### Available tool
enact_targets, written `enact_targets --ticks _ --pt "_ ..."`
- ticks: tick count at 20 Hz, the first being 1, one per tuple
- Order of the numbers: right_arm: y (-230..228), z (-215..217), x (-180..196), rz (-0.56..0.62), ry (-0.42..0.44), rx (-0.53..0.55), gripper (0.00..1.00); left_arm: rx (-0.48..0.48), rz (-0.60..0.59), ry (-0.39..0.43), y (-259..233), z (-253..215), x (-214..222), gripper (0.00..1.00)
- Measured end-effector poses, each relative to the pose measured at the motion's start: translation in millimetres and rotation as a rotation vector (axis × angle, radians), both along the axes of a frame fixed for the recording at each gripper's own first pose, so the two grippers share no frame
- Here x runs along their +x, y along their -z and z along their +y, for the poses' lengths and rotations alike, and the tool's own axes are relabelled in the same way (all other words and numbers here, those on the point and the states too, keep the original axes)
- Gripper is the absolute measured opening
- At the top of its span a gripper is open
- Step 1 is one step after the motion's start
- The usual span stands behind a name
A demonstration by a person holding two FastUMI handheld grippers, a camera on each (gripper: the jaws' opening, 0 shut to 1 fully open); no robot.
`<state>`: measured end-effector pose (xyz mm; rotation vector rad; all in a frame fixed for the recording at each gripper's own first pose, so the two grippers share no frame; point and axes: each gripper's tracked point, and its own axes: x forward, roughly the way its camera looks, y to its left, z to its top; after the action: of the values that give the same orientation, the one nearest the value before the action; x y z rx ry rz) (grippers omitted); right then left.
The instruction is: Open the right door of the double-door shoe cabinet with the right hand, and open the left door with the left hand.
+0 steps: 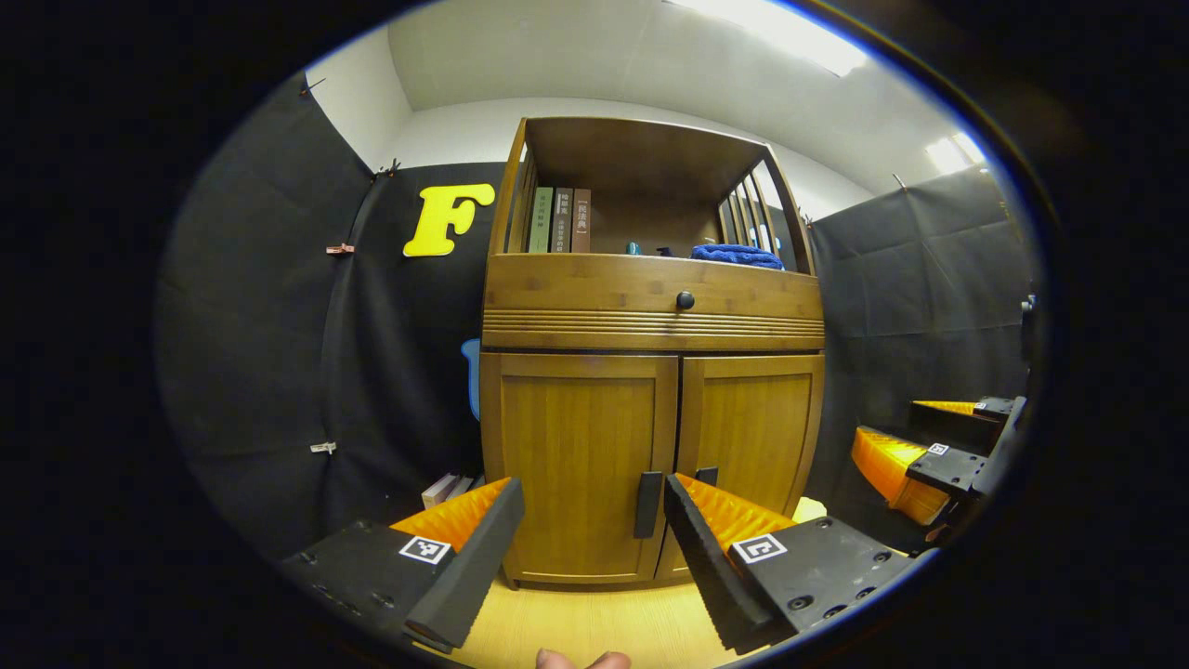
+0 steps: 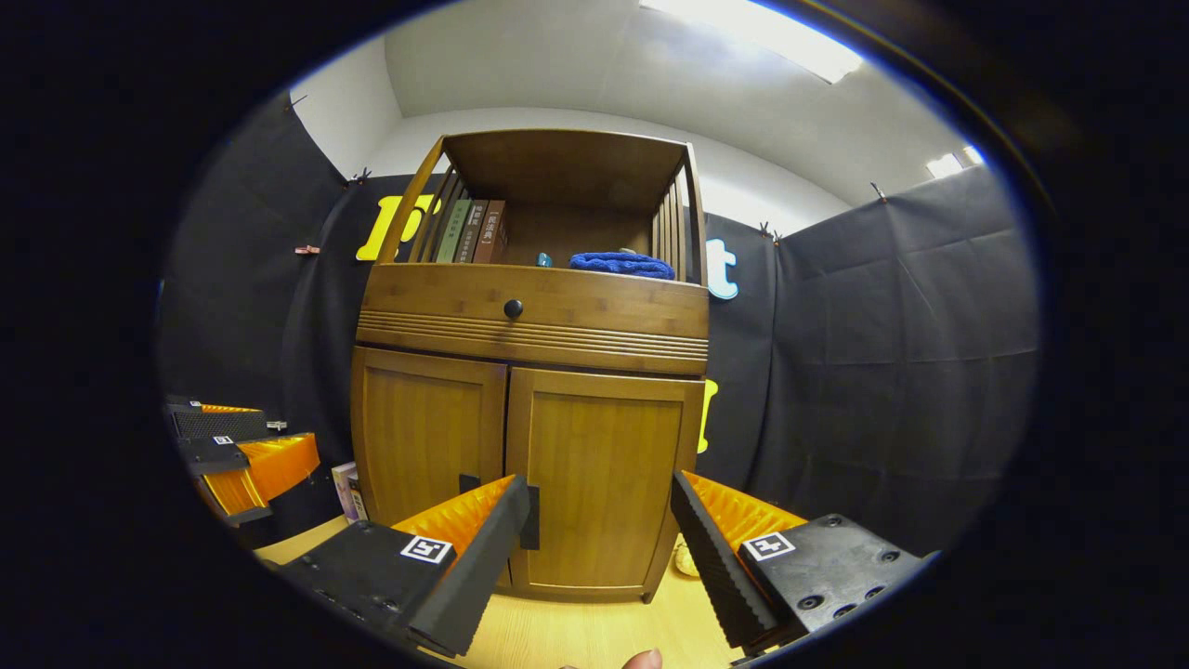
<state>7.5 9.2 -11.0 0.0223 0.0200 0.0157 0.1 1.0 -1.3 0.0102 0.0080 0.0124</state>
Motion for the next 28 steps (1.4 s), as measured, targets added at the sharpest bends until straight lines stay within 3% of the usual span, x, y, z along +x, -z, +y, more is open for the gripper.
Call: enact_targets --ticks 11,22,23,24,26,27,28 --pt "73.2 53.1 95.1 0.118 -0.111 0.036 0.99 -0.006 0.012 -0.025 3.3 8.0 7.9 0.94" --pt "187.9 82.2 179.9 0.301 -0.099 0.131 0.98 -0.012 0.053 -0.061 12.5 15.9 22.2 0.92" --pt "189.7 84.2 186.3 0.303 -0.099 0.124 0.96 -0.009 0.055 -0.064 12.8 17.9 26.3 0.94" --pt "193.1 85.9 193.2 0.301 -0.103 0.120 0.87 -0.007 0.058 -0.067 12.8 21.5 32.1 0.94" --pt "200.3 91.0 201.8 0.304 -0.104 0.110 0.77 -0.006 0.064 -0.071 11.2 26.7 39.4 0.94" --pt "201.5 94.2 204.1 0.303 -0.105 0.113 0.62 -0.007 0.066 -0.074 12.2 26.9 37.6 0.94" --pt "204.8 96.7 208.5 0.308 -0.108 0.118 0.55 -0.008 0.069 -0.076 12.4 27.1 37.7 0.92"
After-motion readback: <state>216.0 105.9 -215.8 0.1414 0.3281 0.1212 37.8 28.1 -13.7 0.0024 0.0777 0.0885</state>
